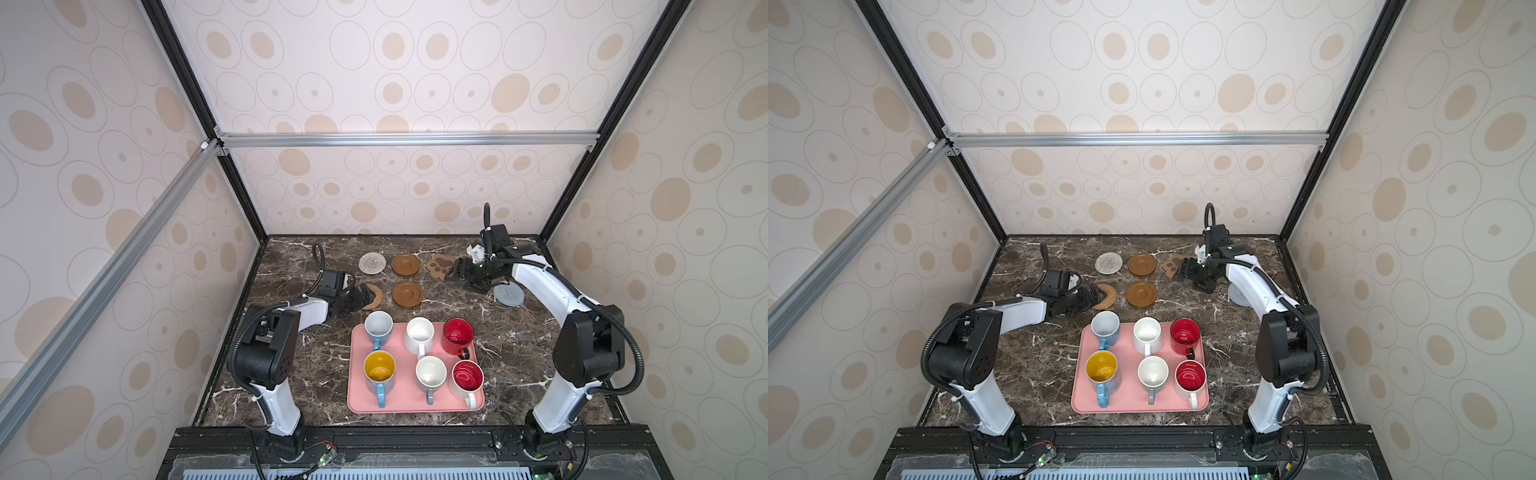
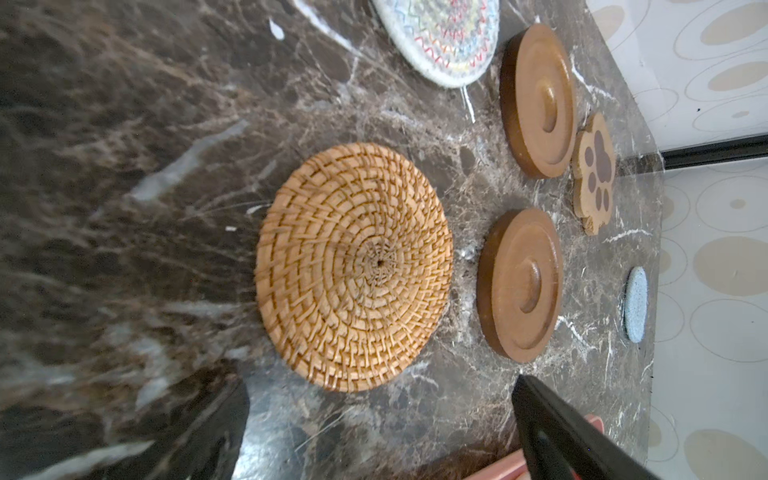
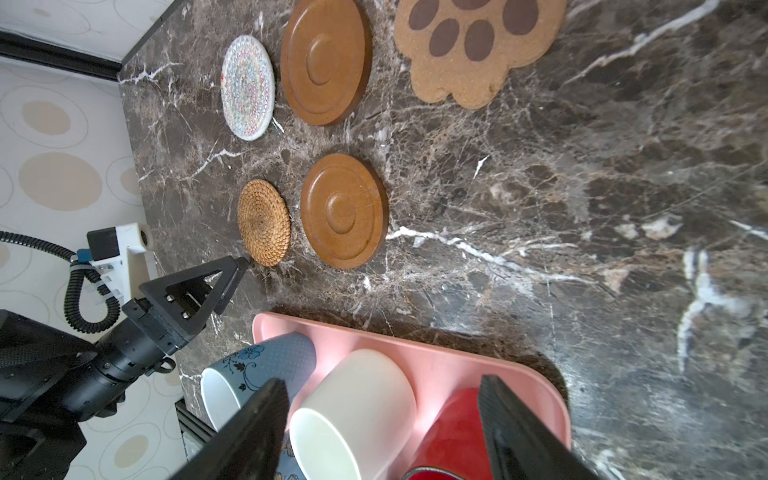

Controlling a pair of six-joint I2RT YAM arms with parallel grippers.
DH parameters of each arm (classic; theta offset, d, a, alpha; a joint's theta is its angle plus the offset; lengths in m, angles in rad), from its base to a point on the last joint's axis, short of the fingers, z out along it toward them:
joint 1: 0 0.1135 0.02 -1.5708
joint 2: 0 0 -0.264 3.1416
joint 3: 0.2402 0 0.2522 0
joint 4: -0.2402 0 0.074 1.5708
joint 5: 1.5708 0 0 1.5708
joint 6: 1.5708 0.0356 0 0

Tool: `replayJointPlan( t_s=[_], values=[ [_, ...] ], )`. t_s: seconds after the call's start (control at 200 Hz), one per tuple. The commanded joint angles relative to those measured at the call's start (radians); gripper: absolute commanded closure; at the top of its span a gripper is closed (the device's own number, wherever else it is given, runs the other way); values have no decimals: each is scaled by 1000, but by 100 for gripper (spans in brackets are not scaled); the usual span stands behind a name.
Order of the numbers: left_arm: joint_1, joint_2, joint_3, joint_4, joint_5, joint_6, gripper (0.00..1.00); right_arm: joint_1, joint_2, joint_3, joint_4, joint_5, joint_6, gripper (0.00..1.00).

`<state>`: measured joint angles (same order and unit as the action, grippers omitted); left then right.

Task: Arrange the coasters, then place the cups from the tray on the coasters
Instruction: 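Lift the right gripper and move it over the light-blue woven coaster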

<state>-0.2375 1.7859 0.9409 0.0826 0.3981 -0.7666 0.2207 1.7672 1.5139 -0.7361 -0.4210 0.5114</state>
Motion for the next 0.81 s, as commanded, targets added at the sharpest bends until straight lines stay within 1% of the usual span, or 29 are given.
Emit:
replayJointPlan(
  t_s=[0.0,0.395,0.8],
  values=[
    [1,25,34,19,21,20,0,-7,-32,-26,10,4,9,24],
    [-1,52,44,35,51,14,0,-12,-43,-54,36,-1,26,24],
    [-26,72,58,42,67,20,0,-17,-51,-78,46,3,31,24]
  ],
)
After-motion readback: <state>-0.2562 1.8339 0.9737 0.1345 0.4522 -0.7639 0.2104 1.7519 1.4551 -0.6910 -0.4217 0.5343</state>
